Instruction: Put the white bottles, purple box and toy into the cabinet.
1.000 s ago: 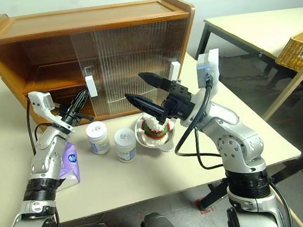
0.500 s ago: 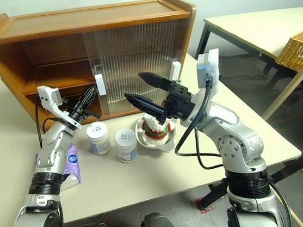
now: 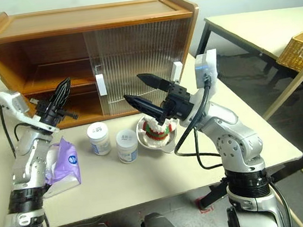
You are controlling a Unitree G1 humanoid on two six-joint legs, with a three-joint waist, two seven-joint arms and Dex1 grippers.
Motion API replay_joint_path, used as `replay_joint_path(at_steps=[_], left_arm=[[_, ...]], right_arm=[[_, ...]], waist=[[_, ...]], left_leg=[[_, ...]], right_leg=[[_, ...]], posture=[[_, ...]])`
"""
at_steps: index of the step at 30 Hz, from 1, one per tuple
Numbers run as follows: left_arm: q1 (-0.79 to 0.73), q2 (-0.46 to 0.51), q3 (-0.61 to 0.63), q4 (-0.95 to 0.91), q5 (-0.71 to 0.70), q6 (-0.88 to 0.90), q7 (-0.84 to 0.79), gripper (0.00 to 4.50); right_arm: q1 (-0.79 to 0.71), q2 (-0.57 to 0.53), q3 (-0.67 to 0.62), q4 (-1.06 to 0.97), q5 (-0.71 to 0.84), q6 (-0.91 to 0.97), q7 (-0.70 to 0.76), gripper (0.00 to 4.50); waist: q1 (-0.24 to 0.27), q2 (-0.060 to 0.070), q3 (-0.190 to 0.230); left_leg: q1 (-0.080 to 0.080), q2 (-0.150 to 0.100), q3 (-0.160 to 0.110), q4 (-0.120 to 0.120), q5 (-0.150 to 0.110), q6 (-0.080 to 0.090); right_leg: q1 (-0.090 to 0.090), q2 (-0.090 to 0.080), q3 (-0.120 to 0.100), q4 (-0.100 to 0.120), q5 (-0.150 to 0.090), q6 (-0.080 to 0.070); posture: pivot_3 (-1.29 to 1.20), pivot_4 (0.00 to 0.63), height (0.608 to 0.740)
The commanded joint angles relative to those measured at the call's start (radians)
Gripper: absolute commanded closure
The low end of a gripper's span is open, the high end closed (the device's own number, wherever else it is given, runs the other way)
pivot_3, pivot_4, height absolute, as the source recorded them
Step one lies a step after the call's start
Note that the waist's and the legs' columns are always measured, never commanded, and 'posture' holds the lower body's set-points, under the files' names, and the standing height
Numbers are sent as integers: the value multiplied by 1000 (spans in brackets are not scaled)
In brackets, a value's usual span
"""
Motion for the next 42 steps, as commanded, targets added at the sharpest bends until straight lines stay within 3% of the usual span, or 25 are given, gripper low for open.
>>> replay_joint_path(at_steps=[1, 5, 10, 25, 42], left_arm=[[92, 64, 4, -94, -57, 101, -64, 3294], [209, 128, 39, -154, -92, 130, -101, 1892], [438, 154, 109, -257, -60, 30, -120, 95], [823, 14, 130, -374, 5, -120, -31, 39], [849, -22, 72, -169, 77, -191, -28, 39]], right_arm=[[-13, -4, 13, 13, -4, 9, 13, 0], [-26, -3, 20, 32, -8, 7, 28, 0], [-55, 4, 36, 74, -14, 3, 60, 0], [-83, 21, 62, 116, -23, 8, 106, 0], [-88, 23, 61, 115, -24, 7, 99, 0]], waist=[[3, 0, 0], [8, 1, 0], [16, 2, 0], [64, 6, 2], [70, 8, 3]], left_leg=[[0, 0, 0, 0, 0, 0], [0, 3, 0, 0, -1, -2], [0, 7, -1, -2, -2, -4], [-1, 11, 0, -4, -7, -13], [-1, 14, 0, -4, -10, -18]], right_leg=[[0, 0, 0, 0, -1, -2], [-2, -1, 1, 0, 0, -11], [-5, 2, 1, 0, -1, -14], [-11, 2, 0, 8, -7, -27], [-14, 3, 0, 17, -14, -30]], posture=[[-143, 27, 740], [-126, 27, 740], [-81, 33, 740], [-35, 49, 740], [-54, 50, 740]])
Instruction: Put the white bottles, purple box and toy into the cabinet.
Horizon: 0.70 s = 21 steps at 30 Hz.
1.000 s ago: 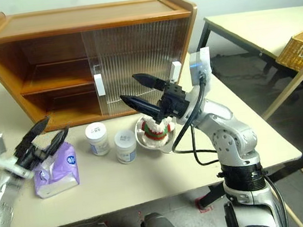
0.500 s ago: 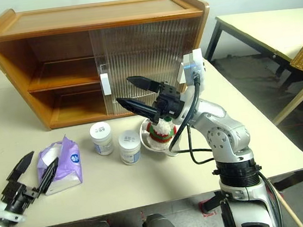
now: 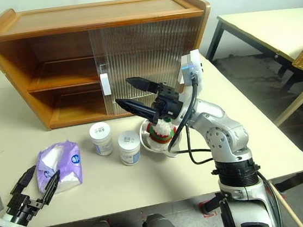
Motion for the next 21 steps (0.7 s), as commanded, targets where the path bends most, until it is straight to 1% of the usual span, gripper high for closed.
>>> replay_joint_path(at_steps=[1, 9, 10, 13, 17, 18, 21], left_arm=[[-7, -3, -26, 64, 34, -5, -1, 39], [-13, 5, -26, 148, 40, -32, -19, 39], [-15, 6, -24, 162, 39, -38, -24, 220], [-24, 9, -20, 199, 37, -60, -39, 896], [-43, 9, -19, 232, 38, -89, -46, 2372], [-48, 8, -20, 237, 39, -95, -47, 2663], [-72, 7, -27, 234, 39, -102, -43, 3759]], right_arm=[[-12, 0, -3, 0, -6, 6, -3, 0], [-10, 1, -7, -8, -7, 1, -13, 0], [-10, 2, -7, -7, -8, 0, -14, 0], [-11, 3, -7, -6, -13, -5, -15, 0], [-13, 6, -5, -4, -18, -9, -14, 0], [-14, 7, -5, -3, -19, -10, -14, 0], [-15, 11, -2, 0, -23, -13, -13, 0]], waist=[[0, 0, 0], [-2, 1, 0], [-2, 1, -1], [-3, 4, -3], [-4, 8, -5], [-4, 9, -6], [-4, 10, -6]], left_leg=[[0, 0, 0, 0, 0, 0], [0, 0, 0, 0, 0, 0], [0, 0, 0, 0, 0, 0], [1, 0, 0, 0, 0, 0], [1, 0, 0, 0, 0, 0], [2, 0, 0, 0, 0, 0], [5, 0, 0, -1, 0, 1]], right_leg=[[0, 0, 0, 0, 0, 0], [0, 0, 0, 0, 1, -2], [0, 0, 0, 0, 1, -2], [0, 0, 0, 0, 1, -2], [1, 0, 0, 1, 1, -1], [1, 0, 0, 1, 0, 0], [3, 1, 0, 1, 0, 0]], posture=[[-60, 48, 740], [-73, 42, 740], [-74, 41, 740], [-74, 38, 740], [-73, 36, 740], [-73, 36, 740], [-72, 35, 740]])
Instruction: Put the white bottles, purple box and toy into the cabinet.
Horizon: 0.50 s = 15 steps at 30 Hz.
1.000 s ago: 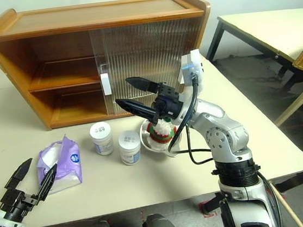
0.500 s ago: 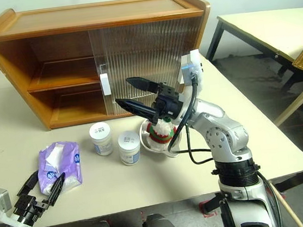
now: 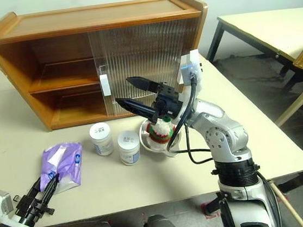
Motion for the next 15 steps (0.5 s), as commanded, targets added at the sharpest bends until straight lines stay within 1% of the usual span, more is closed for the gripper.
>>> replay_joint_path(at_steps=[1, 2, 3, 5, 10, 12, 15], left_arm=[[-16, 3, -9, 26, 9, 19, 7, 4086], [-27, 5, -9, 14, 5, 26, 11, 4418], [-34, 5, -9, 6, 2, 31, 14, 4463], [-54, 8, -6, -19, -9, 49, 26, 4463], [-161, 30, 13, -134, -59, 152, 82, 4463], [-257, 56, 18, -215, -104, 240, 130, 4463], [-351, 80, 20, -290, -145, 337, 182, 4463]], right_arm=[[-15, 7, -1, 1, -10, -10, 1, 0], [-16, 9, 0, 2, -11, -10, 1, 0], [-16, 10, 0, 2, -12, -11, 2, 0], [-17, 13, 0, 4, -15, -11, 3, 0], [-20, 17, 2, 8, -20, -11, 7, 0], [-21, 20, 4, 10, -22, -12, 8, 0], [-22, 23, 6, 10, -24, -13, 8, 0]], waist=[[0, 0, 0], [0, 0, 0], [0, 0, 0], [1, 0, 0], [3, -3, 1], [2, -4, 1], [2, -7, 2]], left_leg=[[1, 0, 0, 0, 0, 0], [1, 0, 0, 0, 0, 0], [1, 0, 0, 0, 0, 0], [1, 0, 0, 1, 0, 0], [-1, 0, 0, 1, 1, 1], [0, 0, 0, 1, 1, 1], [1, -1, 1, 2, 2, 1]], right_leg=[[1, 0, 0, 0, 0, 0], [1, 0, 0, 0, 0, 0], [1, 0, 0, 0, 0, 0], [1, 0, 0, 0, 0, 0], [1, 0, 0, 0, 1, 0], [2, 0, 0, 0, 3, -2], [3, 4, 0, -1, 5, -4]], posture=[[-72, 35, 740], [-70, 35, 740], [-70, 35, 740], [-68, 36, 740], [-67, 35, 740], [-67, 35, 740], [-73, 36, 740]])
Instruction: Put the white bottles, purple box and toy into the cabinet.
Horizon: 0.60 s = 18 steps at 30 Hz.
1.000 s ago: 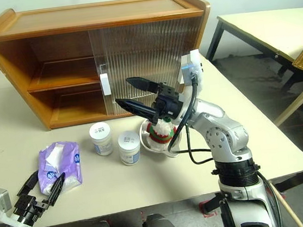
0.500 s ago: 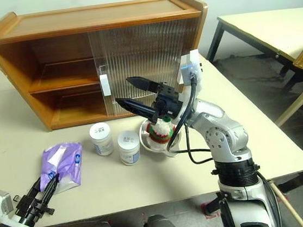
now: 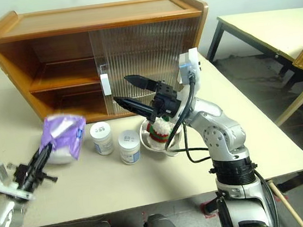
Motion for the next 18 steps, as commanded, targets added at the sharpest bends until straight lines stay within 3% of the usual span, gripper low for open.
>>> replay_joint_path(at_steps=[1, 10, 18], left_arm=[[-68, 21, 7, -84, -49, 111, 60, 4463], [-355, 4, 14, -105, -94, 369, 290, 4463], [-689, -33, -8, 155, -12, 458, 427, 4463]], right_arm=[[-10, 2, 3, 5, -12, -7, 3, 0], [0, 16, 5, -4, -18, -12, -7, 0], [1, 25, 6, -5, -22, -19, -15, 0]], waist=[[0, 0, 0], [-3, -5, 3], [-4, -10, 7]], left_leg=[[1, 0, 0, 0, 0, 1], [2, 0, 1, 2, -2, 3], [7, 0, 1, 4, -1, 4]], right_leg=[[1, 0, 1, -1, 0, 1], [5, 2, 2, -2, 5, 9], [10, 3, 3, -3, 5, 11]], posture=[[-73, 36, 740], [-88, 37, 740], [-103, 35, 740]])
